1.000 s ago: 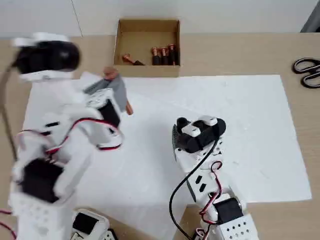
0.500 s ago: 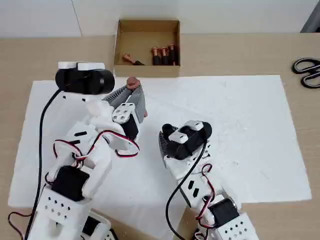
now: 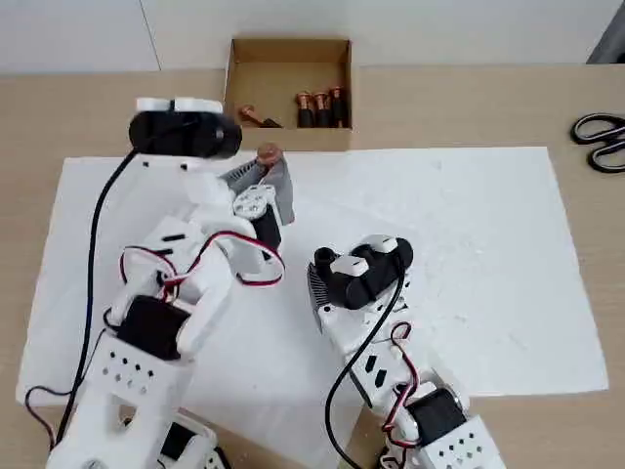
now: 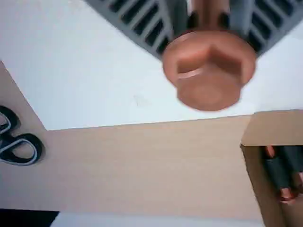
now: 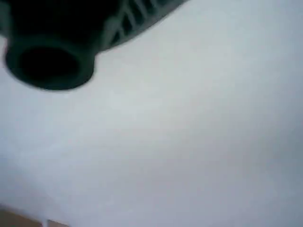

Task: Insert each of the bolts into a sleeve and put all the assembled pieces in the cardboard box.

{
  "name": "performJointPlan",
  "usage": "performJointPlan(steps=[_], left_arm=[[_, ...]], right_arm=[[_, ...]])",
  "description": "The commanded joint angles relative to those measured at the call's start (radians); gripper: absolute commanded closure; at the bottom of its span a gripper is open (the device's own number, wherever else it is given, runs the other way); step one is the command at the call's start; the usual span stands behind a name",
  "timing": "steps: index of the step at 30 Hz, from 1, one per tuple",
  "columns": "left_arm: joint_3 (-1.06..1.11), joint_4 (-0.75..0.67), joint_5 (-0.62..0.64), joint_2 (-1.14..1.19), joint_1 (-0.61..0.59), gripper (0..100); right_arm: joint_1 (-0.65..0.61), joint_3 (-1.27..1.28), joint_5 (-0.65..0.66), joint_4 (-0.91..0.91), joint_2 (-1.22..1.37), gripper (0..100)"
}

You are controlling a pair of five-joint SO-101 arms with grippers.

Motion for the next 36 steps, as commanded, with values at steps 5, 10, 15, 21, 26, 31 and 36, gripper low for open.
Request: performJointPlan(steps=[5, 10, 15, 21, 26, 31, 36], left_arm=[[-0.065, -0.012, 0.008, 0.011, 0.048, 99], [-0.065, -0.008, 0.008, 0.006, 0.046, 99], [-0.062, -0.006, 0.006, 0.002, 0.044, 99], [-0.059, -0.005, 0.006, 0.002, 0.048, 99], [-0.059, 0.051, 0.009, 0.002, 0.054, 99], [-0.056, 0.051, 0.012, 0.003, 0.060, 99], [-0.056, 0.044, 0.121, 0.011, 0.061, 99]], right_arm=[[-0.004, -0.072, -0.005, -0.004, -0.010, 99.5], [-0.001, -0.173, 0.040, 0.077, 0.028, 99.5], [-0.001, -0.236, 0.040, 0.113, 0.183, 99.5], [-0.002, -0.242, 0.038, 0.038, 0.254, 99.5], [-0.002, -0.242, 0.037, 0.036, 0.254, 99.5], [-0.004, -0.241, 0.037, 0.015, 0.254, 99.5], [-0.007, -0.241, 0.037, 0.015, 0.254, 99.5]])
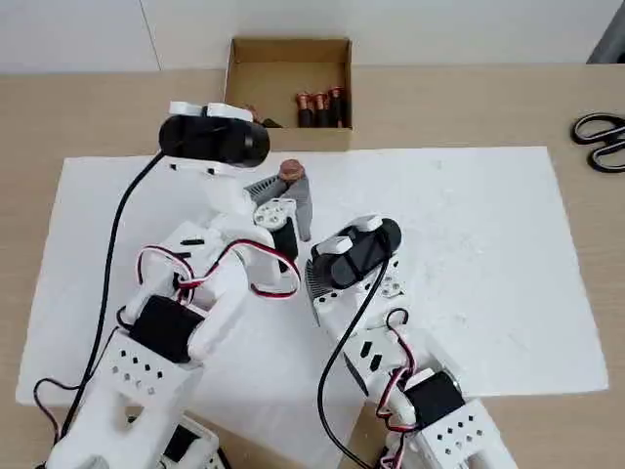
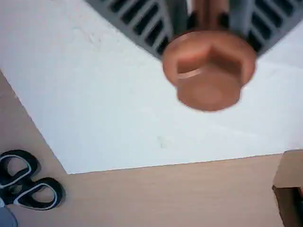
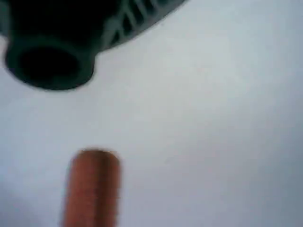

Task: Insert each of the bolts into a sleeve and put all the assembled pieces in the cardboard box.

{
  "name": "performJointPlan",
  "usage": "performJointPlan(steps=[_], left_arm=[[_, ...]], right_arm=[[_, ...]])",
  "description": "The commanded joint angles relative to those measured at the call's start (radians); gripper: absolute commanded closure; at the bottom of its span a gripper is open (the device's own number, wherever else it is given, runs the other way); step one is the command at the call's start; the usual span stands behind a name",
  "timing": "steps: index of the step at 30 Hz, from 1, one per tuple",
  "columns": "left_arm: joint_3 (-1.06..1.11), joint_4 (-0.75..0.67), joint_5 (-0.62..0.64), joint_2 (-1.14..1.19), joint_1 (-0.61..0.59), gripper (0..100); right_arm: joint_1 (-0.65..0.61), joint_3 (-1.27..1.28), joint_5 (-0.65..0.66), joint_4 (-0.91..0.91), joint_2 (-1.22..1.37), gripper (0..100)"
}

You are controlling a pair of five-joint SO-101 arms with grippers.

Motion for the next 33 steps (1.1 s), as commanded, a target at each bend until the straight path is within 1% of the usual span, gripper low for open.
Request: performJointPlan(steps=[1, 9, 14, 17, 22, 26, 29, 33], left_arm=[[-0.056, -0.005, 0.112, 0.000, -0.003, 99], [-0.005, -0.012, 0.123, -0.002, 0.003, 99], [0.041, -0.086, 0.121, -0.005, 0.005, 99], [0.070, -0.103, 0.121, -0.008, 0.005, 99], [0.073, -0.100, 0.121, -0.008, 0.005, 99], [0.065, -0.055, 0.117, -0.009, 0.005, 99], [0.071, -0.051, 0.071, -0.009, 0.005, 99], [0.073, -0.051, 0.068, -0.009, 0.005, 99]], right_arm=[[-0.007, -0.061, 0.008, -0.027, 0.001, 99.5], [-0.008, -0.063, 0.006, -0.027, -0.001, 99.5], [-0.041, -0.063, 0.008, -0.027, -0.001, 99.5], [-0.050, -0.063, 0.008, -0.027, -0.001, 99.5], [-0.050, -0.064, 0.008, -0.027, -0.001, 99.5], [-0.047, -0.064, 0.008, -0.027, -0.001, 99.5], [-0.047, -0.064, 0.008, -0.027, -0.001, 99.5], [-0.047, -0.064, 0.008, -0.027, -0.001, 99.5]])
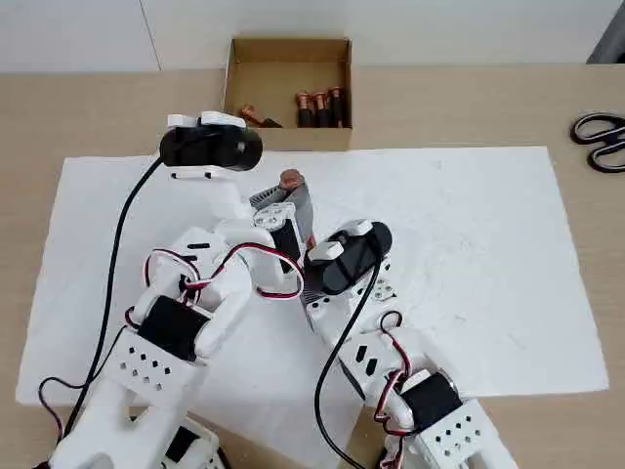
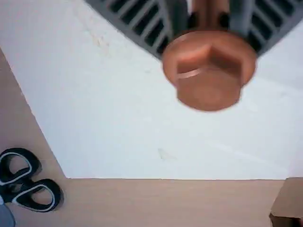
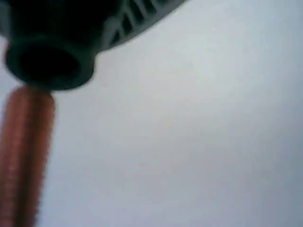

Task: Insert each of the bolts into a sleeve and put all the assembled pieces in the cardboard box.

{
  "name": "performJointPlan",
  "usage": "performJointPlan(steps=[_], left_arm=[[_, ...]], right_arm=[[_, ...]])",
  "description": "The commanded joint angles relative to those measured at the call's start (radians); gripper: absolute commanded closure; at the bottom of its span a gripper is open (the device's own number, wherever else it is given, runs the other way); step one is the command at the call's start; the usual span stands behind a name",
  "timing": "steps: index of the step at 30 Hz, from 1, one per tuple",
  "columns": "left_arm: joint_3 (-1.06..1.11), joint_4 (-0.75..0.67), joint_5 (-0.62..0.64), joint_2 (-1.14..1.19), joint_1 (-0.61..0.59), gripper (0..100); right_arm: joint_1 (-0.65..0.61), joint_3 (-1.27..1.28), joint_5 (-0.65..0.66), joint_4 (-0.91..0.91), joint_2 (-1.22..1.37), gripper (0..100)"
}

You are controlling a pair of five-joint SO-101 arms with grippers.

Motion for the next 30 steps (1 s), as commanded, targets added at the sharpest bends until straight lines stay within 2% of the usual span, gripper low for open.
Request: performJointPlan(steps=[1, 12, 26, 30], left_arm=[[-0.008, 0.002, -0.009, -0.009, 0.005, 99], [-0.010, 0.066, -0.009, -0.009, 0.005, 99], [-0.007, 0.057, -0.011, -0.009, 0.005, 99], [0.038, 0.005, -0.015, -0.009, 0.003, 99]], right_arm=[[-0.002, -0.064, 0.008, -0.027, -0.001, 99.5], [-0.002, -0.063, 0.009, -0.027, -0.001, 99.5], [-0.002, -0.063, 0.009, -0.027, -0.001, 99.5], [-0.002, -0.063, 0.009, -0.027, -0.001, 99.5]])
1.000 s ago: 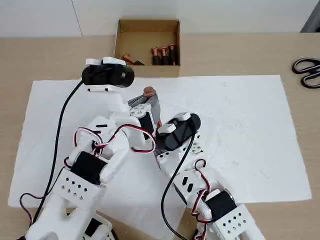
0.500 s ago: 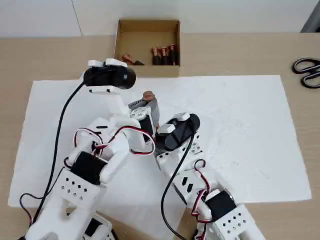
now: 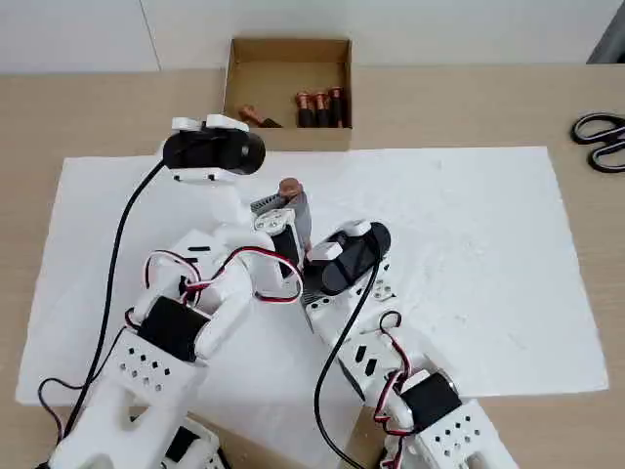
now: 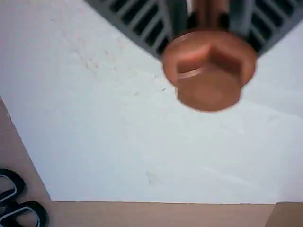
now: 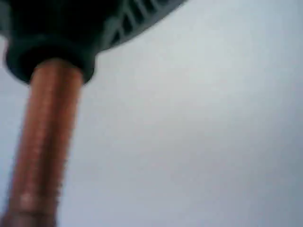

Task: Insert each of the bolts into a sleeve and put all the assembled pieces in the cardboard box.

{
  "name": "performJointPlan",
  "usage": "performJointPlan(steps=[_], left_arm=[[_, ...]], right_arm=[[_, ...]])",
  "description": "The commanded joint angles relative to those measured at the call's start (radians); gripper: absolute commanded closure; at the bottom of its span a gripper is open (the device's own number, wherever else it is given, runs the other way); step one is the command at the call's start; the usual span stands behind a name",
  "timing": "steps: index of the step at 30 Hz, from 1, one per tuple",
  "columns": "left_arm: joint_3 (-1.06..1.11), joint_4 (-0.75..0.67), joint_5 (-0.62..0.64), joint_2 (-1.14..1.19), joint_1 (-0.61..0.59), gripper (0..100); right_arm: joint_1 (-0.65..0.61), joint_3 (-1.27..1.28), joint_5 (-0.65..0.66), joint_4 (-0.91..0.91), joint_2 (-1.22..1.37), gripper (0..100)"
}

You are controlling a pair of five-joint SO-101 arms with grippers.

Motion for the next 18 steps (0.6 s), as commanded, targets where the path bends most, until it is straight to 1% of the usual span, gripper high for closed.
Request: performJointPlan(steps=[1, 10, 12, 14, 18], left_arm=[[0.028, -0.052, -0.014, -0.009, 0.002, 99], [0.045, -0.052, -0.014, -0.011, 0.002, 99], [0.045, -0.051, -0.043, -0.011, 0.002, 99], [0.044, -0.025, -0.072, -0.011, 0.003, 99], [0.041, 0.041, -0.075, -0.011, 0.003, 99]], right_arm=[[-0.001, -0.064, 0.009, -0.027, -0.001, 99.5], [-0.001, -0.064, 0.009, -0.027, -0.001, 99.5], [-0.001, -0.064, 0.009, -0.027, -0.001, 99.5], [-0.001, -0.064, 0.009, -0.027, -0.001, 99.5], [-0.001, -0.064, 0.009, -0.027, -0.001, 99.5]])
